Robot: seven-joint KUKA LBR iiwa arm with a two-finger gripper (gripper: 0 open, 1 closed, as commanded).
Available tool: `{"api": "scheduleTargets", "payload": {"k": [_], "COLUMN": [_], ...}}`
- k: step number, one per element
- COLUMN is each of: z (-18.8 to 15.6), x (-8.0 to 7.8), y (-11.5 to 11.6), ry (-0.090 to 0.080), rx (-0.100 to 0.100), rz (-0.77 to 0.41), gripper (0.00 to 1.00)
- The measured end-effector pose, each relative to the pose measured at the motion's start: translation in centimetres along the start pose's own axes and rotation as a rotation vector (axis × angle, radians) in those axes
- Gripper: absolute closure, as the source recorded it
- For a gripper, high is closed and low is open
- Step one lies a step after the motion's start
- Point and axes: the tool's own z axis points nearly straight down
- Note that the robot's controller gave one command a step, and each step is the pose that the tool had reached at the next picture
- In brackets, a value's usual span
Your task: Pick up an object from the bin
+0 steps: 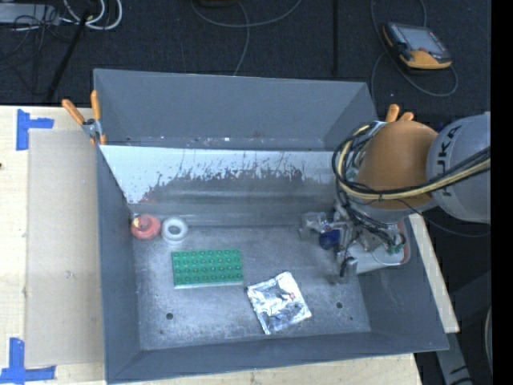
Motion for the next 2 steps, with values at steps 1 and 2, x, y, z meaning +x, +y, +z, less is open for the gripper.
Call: {"api": "scheduleTargets", "payload": {"k": [1,2], "z": [-2.4,0.2], "x": [-0.3,3.1], "y": [-5.1,-1.1], "ry": [0.0,0.005], "rx": [-0.007,-0.004], "rz": [0.075,0.151], "gripper": [0.0,0.0]}}
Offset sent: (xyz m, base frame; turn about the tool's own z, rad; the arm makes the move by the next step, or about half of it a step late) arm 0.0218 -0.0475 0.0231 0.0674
